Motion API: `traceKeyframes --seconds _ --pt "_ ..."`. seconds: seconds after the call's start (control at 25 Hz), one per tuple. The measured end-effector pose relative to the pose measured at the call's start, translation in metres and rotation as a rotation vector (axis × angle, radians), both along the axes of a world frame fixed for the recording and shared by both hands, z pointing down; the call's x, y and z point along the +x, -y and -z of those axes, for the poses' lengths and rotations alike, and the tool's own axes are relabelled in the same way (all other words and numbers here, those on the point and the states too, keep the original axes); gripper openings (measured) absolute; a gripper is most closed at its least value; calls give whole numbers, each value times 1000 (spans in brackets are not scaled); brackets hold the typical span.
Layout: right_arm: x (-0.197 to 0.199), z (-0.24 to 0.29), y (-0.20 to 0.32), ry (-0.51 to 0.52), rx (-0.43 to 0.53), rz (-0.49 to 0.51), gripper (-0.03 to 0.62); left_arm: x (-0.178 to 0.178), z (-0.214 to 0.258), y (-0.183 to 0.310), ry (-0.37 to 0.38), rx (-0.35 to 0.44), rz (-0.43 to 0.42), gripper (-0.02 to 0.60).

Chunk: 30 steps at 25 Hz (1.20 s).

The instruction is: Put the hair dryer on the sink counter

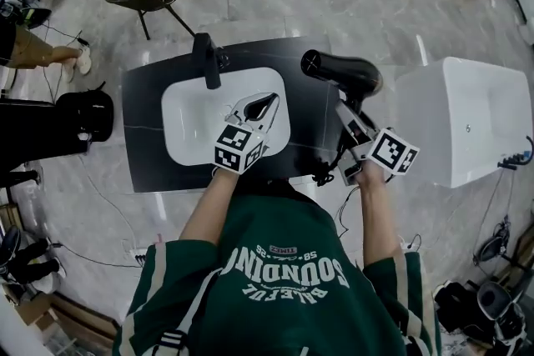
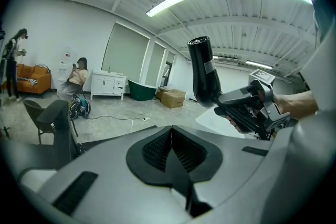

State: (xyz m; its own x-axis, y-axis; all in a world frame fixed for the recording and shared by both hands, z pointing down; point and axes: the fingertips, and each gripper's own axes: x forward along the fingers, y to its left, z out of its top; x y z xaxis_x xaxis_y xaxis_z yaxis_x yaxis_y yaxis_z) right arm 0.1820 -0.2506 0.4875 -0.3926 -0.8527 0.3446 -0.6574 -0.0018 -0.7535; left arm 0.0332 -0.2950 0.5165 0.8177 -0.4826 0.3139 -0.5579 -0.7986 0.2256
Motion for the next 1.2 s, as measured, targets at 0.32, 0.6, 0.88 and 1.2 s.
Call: traceKeyframes --seconds 0.32,0.6,0.88,1.2 --pt "-11 -15 27 -32 -31 -5 204 -12 -6 18 6 -14 -2 12" --pt "-20 -24 55 -122 -49 -6 204 -21 -11 37 5 -29 -1 12" --pt "-31 -37 75 -196 -57 19 204 -27 -14 47 1 -42 4 12" --pt "-39 -52 96 -264 -52 42 204 -30 -24 54 3 -62 7 12"
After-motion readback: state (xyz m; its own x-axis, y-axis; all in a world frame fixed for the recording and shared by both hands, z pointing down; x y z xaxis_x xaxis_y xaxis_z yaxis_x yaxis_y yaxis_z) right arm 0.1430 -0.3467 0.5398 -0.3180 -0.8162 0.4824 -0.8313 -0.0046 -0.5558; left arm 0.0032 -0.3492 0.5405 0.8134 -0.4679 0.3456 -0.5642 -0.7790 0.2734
